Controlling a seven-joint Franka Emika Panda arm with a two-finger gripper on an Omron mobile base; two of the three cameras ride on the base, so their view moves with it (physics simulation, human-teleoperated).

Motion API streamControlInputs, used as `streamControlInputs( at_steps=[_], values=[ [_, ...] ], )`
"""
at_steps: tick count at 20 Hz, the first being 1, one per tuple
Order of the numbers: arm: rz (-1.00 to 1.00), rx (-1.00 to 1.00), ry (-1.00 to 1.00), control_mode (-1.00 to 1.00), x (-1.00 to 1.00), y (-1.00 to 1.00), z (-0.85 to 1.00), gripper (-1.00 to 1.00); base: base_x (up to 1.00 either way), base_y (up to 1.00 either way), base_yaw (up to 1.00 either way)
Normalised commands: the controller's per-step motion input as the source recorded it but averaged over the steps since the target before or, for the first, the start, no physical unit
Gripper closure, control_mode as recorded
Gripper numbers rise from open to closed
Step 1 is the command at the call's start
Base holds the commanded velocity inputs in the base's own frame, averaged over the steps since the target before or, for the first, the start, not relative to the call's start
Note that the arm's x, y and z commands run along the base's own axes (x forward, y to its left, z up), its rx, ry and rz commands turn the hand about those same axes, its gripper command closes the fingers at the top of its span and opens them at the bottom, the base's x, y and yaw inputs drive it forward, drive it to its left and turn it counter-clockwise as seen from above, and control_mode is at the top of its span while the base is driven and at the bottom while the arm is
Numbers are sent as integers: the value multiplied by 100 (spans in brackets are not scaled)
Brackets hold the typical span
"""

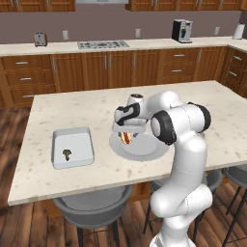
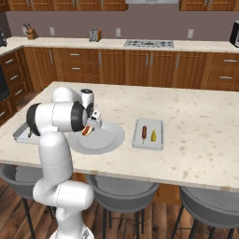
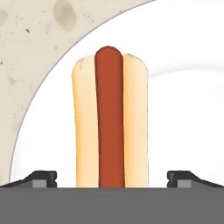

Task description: Place one cooked food and one vegetable from the large plate to each tupperware container.

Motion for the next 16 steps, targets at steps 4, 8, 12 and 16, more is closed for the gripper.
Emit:
streamControlInputs(
  at_steps=[4,8,12,16],
  values=[
    [0,0,0,-100,6,2,-20,-100,0,0,0],
    [0,-1,0,-100,9,0,-24,-100,0,0,0],
    [0,-2,0,-100,6,0,-26,-100,0,0,0],
    [0,0,-1,-100,2,0,-11,-100,0,0,0]
  ],
)
